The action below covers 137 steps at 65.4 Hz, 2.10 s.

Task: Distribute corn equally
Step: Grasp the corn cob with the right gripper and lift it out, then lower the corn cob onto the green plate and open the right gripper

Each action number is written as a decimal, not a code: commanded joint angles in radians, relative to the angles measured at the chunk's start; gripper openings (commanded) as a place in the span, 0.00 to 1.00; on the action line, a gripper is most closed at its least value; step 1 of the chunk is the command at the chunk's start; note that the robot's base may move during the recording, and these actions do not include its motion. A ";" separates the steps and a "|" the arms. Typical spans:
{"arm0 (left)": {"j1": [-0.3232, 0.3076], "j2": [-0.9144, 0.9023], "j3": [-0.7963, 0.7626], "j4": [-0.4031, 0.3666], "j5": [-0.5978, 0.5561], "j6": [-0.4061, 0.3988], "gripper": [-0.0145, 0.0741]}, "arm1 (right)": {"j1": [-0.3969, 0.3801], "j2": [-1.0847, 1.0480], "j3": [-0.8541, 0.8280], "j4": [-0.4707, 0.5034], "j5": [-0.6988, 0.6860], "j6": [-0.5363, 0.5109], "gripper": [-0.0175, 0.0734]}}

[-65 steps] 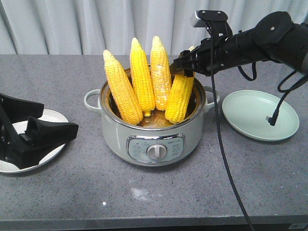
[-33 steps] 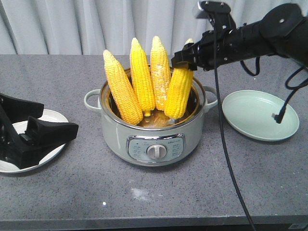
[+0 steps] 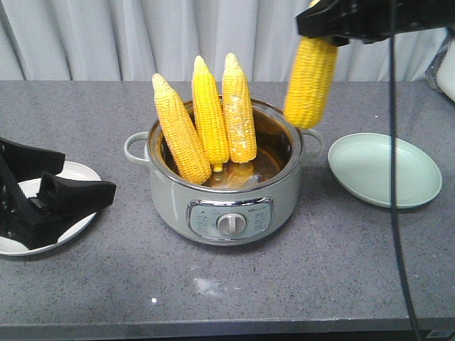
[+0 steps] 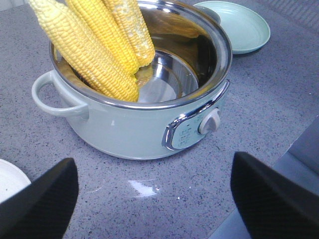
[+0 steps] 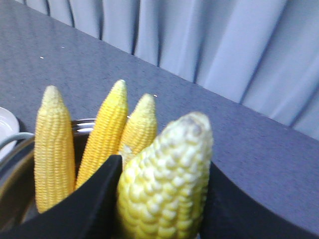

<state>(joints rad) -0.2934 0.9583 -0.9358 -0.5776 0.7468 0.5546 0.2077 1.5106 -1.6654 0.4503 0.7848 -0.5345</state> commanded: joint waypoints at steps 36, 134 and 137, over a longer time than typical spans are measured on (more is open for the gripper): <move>-0.008 -0.008 -0.032 -0.041 -0.060 0.001 0.82 | -0.149 -0.063 -0.037 -0.520 0.119 0.420 0.46; -0.008 -0.008 -0.032 -0.041 -0.045 0.000 0.82 | -0.183 0.530 -0.350 -0.585 0.291 0.278 0.47; -0.008 -0.008 -0.032 -0.041 -0.045 0.000 0.82 | -0.183 0.534 -0.350 -0.589 0.279 0.293 0.49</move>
<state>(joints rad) -0.2934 0.9583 -0.9358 -0.5776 0.7487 0.5546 0.0293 2.0917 -1.9841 -0.1140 1.1174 -0.2586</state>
